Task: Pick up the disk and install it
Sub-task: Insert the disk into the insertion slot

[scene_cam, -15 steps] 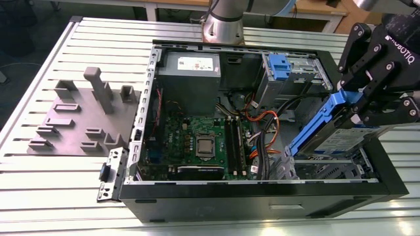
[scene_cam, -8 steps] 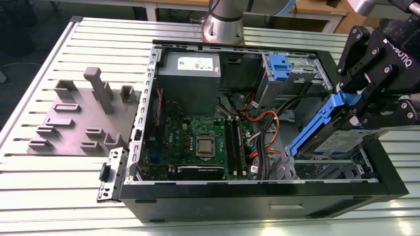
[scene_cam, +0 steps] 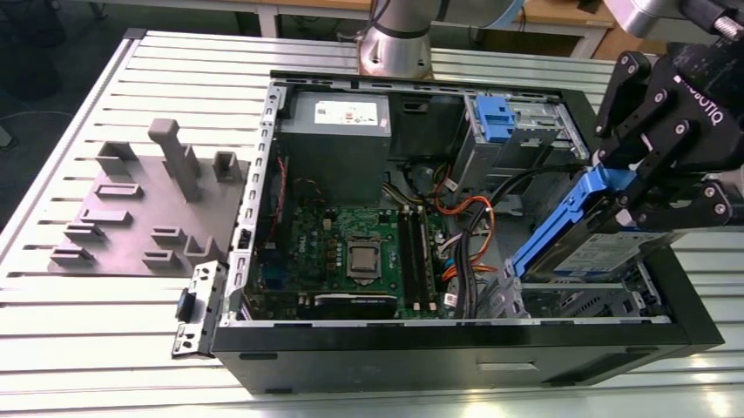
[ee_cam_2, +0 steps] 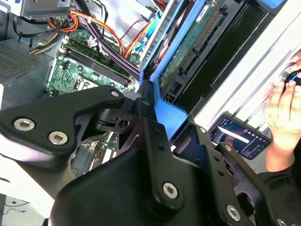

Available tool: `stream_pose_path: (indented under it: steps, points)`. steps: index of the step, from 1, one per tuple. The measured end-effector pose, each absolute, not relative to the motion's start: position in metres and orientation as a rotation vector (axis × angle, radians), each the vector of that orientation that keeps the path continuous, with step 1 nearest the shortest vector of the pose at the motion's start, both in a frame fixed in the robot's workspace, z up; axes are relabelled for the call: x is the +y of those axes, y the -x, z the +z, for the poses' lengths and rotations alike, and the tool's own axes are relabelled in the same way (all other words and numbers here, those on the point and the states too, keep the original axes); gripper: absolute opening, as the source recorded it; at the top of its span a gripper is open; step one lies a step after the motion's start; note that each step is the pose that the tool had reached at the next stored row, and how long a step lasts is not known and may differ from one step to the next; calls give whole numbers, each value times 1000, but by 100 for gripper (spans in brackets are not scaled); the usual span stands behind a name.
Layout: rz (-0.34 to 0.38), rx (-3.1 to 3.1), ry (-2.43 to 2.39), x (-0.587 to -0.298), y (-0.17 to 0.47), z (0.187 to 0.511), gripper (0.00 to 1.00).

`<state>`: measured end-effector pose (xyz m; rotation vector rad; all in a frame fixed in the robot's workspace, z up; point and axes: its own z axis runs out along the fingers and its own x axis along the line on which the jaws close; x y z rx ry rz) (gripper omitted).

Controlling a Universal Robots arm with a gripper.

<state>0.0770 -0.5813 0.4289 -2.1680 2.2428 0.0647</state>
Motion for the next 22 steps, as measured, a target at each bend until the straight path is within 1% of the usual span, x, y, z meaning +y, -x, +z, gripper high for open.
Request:
stream_pose_path:
  steps: [22]
  points:
    - [65,2243,2168,-581,-77,408,36]
